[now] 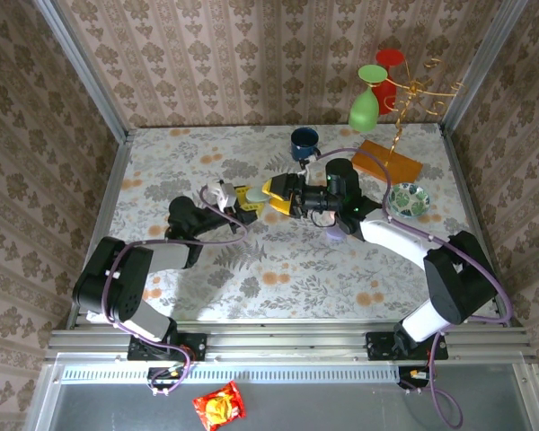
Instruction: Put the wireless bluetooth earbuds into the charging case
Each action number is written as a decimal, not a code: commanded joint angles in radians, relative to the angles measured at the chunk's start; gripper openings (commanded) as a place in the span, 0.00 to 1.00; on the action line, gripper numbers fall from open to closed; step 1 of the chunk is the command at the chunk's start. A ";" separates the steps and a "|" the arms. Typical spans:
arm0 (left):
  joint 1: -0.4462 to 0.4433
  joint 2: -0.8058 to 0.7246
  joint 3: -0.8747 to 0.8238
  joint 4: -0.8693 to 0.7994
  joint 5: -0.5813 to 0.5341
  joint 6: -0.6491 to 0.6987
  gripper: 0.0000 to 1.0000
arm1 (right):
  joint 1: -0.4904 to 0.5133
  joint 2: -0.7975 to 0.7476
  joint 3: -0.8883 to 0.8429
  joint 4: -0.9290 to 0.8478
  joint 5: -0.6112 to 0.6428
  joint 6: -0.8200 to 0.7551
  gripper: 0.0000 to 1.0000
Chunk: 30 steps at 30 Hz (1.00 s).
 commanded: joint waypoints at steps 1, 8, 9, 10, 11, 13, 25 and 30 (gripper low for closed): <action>-0.012 -0.006 0.046 0.030 -0.015 -0.067 0.35 | -0.004 0.023 -0.014 0.109 -0.046 0.053 0.68; -0.025 0.018 0.072 0.031 -0.003 -0.116 0.35 | -0.014 0.031 -0.040 0.171 -0.051 0.084 0.61; -0.026 0.018 0.072 0.031 0.003 -0.114 0.35 | -0.016 0.031 -0.043 0.173 -0.050 0.085 0.57; -0.029 0.019 0.074 0.031 0.010 -0.111 0.35 | -0.018 0.031 -0.047 0.179 -0.047 0.088 0.50; -0.029 0.018 0.076 0.031 0.020 -0.110 0.35 | -0.020 0.031 -0.052 0.185 -0.044 0.089 0.44; -0.028 0.015 0.076 0.031 0.034 -0.107 0.35 | -0.024 0.031 -0.055 0.190 -0.041 0.095 0.42; -0.043 0.010 0.071 0.032 0.079 -0.104 0.36 | -0.027 0.036 -0.067 0.214 -0.051 0.092 0.46; -0.043 0.008 0.062 0.031 0.081 -0.097 0.38 | -0.034 0.019 -0.079 0.192 -0.044 0.052 0.26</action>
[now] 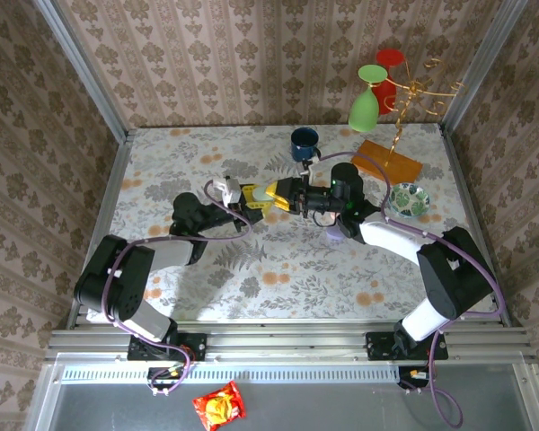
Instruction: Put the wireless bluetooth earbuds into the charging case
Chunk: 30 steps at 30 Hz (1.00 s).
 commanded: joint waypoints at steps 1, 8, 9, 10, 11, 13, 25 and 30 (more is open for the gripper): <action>-0.004 -0.004 0.011 0.027 0.024 -0.001 0.39 | -0.008 -0.008 -0.019 0.008 -0.005 -0.047 0.23; -0.004 -0.082 -0.075 0.022 -0.093 0.129 0.82 | -0.014 -0.062 -0.039 -0.128 0.036 -0.153 0.18; -0.004 -0.095 -0.093 0.021 -0.103 0.149 0.86 | -0.017 -0.073 -0.043 -0.159 0.048 -0.173 0.18; -0.005 -0.105 -0.114 0.020 -0.110 0.167 0.90 | -0.022 -0.081 -0.048 -0.190 0.062 -0.194 0.18; -0.004 -0.110 -0.128 0.018 -0.114 0.180 0.92 | -0.029 -0.086 -0.052 -0.213 0.071 -0.211 0.18; -0.005 -0.115 -0.164 0.017 -0.126 0.209 0.94 | -0.042 -0.096 -0.065 -0.268 0.096 -0.247 0.18; -0.088 -0.171 -0.255 -0.256 -0.141 0.392 0.99 | -0.109 -0.101 -0.255 -0.389 0.205 -0.346 0.17; -0.143 -0.213 -0.221 -0.502 -0.162 0.498 1.00 | -0.114 -0.087 -0.322 -0.412 0.245 -0.376 0.17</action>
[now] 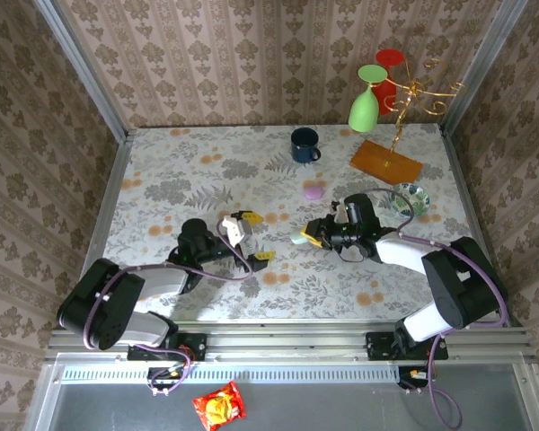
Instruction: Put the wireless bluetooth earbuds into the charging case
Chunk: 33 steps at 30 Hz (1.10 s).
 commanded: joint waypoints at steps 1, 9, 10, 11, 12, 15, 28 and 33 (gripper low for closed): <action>-0.037 -0.035 0.043 -0.242 -0.017 0.127 1.00 | -0.004 0.001 -0.028 -0.006 0.049 -0.039 0.17; -0.102 -0.053 0.111 -0.476 -0.052 0.236 1.00 | -0.008 0.065 -0.067 0.049 0.066 -0.035 0.20; -0.102 -0.055 0.114 -0.483 -0.049 0.238 1.00 | -0.009 0.071 -0.069 0.050 0.072 -0.037 0.20; -0.102 -0.056 0.117 -0.487 -0.048 0.236 1.00 | -0.010 0.077 -0.069 0.053 0.073 -0.037 0.20; -0.102 -0.058 0.118 -0.488 -0.048 0.233 1.00 | -0.014 0.084 -0.068 0.056 0.070 -0.033 0.20; -0.099 -0.071 0.124 -0.510 -0.054 0.235 1.00 | -0.017 0.080 -0.070 0.059 0.074 -0.032 0.27; -0.033 -0.227 0.129 -0.536 -0.498 0.193 1.00 | -0.056 -0.202 -0.019 -0.212 0.239 -0.183 0.76; 0.027 -0.306 0.128 -0.545 -0.804 0.180 1.00 | -0.121 -0.299 0.056 -0.328 0.384 -0.402 0.86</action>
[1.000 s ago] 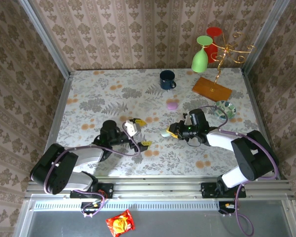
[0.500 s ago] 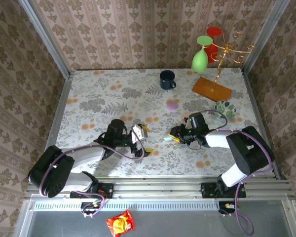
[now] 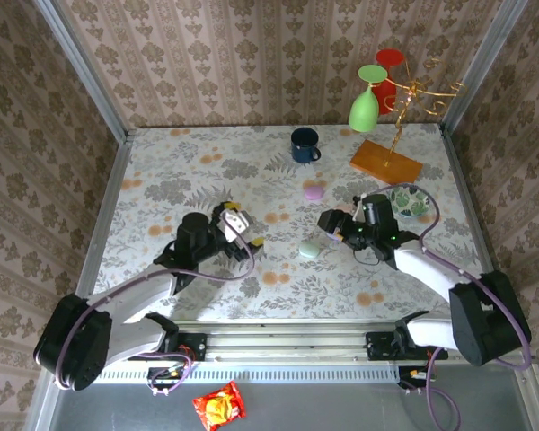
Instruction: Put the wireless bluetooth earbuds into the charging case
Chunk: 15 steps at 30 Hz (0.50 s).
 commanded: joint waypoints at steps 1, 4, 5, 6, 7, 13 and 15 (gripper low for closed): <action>0.056 -0.049 0.024 -0.024 -0.297 -0.021 1.00 | -0.034 -0.063 0.072 -0.122 0.183 -0.231 0.87; 0.164 -0.051 -0.003 -0.006 -0.343 -0.053 1.00 | -0.034 -0.086 0.109 -0.143 0.376 -0.411 0.90; 0.202 -0.045 -0.012 0.007 -0.341 -0.070 1.00 | -0.036 -0.090 0.109 -0.130 0.439 -0.468 0.90; 0.243 -0.035 -0.025 0.027 -0.334 -0.096 1.00 | -0.035 -0.094 0.097 -0.102 0.519 -0.533 0.91; 0.284 -0.023 -0.042 0.059 -0.327 -0.120 1.00 | -0.037 -0.096 0.084 -0.069 0.596 -0.590 0.92; 0.454 0.081 -0.140 0.313 -0.308 -0.264 1.00 | -0.165 -0.009 -0.072 0.326 0.671 -0.705 1.00; 0.492 0.135 -0.146 0.374 -0.274 -0.279 1.00 | -0.198 0.048 -0.109 0.455 0.615 -0.708 1.00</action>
